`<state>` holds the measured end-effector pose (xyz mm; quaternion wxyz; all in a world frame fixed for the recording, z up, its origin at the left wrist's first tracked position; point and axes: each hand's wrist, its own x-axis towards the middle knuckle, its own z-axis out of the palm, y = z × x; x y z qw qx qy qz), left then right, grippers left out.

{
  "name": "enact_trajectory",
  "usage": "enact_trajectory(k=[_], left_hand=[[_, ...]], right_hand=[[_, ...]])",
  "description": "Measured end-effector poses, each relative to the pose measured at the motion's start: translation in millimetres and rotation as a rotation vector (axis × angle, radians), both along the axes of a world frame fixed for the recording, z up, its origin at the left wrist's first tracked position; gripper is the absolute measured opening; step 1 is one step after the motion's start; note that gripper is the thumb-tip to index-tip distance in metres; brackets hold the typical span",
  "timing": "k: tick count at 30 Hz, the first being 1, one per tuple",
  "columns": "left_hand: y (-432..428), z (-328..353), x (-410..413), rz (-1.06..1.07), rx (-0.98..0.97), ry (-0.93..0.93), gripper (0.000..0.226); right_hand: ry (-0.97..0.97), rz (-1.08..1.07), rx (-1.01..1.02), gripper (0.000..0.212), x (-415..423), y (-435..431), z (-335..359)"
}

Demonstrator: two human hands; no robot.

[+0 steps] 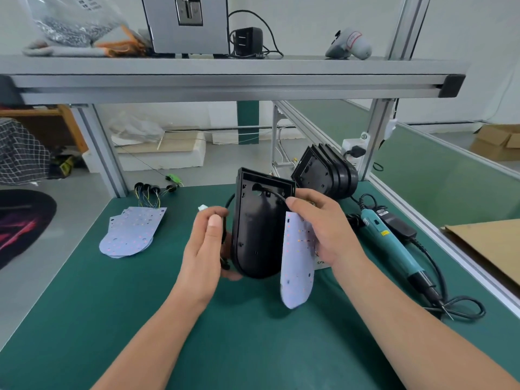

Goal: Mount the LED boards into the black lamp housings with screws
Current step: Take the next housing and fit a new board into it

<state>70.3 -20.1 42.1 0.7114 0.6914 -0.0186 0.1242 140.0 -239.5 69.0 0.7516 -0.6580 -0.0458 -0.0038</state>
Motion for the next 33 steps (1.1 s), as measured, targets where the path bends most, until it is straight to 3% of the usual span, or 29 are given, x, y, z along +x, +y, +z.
enact_trajectory(k=[4,7,12,14,18,23,25,29,33], left_hand=[[2.5,-3.0,6.2,-0.048,0.041,0.045,0.045],[-0.3,-8.5,7.6,-0.099,-0.080,0.076,0.056],[-8.9,-12.0,7.7,-0.173,-0.192,0.103,0.042],[-8.3,-10.9,9.6,-0.219,-0.357,0.103,0.039],[5.5,-0.8,8.4,-0.367,-0.918,0.083,0.037],[8.3,5.8,5.9,-0.344,-1.107,0.095,0.037],[6.2,9.4,9.0,-0.279,-1.084,0.154,0.034],[4.9,6.1,15.7,-0.105,-0.704,0.151,0.012],[5.9,4.5,17.6,-0.112,-0.575,0.083,0.039]], right_hand=[[0.022,0.077,0.057,0.024,-1.5,3.9,-0.8],[0.058,0.079,0.113,0.038,-0.3,5.4,-3.4],[0.081,0.084,0.054,0.031,-0.2,7.2,-7.3],[0.078,0.087,0.050,0.024,0.3,6.4,-7.3],[0.082,0.083,0.017,0.026,-0.2,4.6,-6.2],[0.056,0.159,-0.039,0.048,-6.4,8.1,0.4],[0.044,0.170,-0.053,0.050,-8.9,9.9,3.0],[-0.021,0.170,-0.174,0.025,-10.6,9.5,5.8],[-0.004,0.148,-0.167,0.026,-8.6,6.9,5.3]])
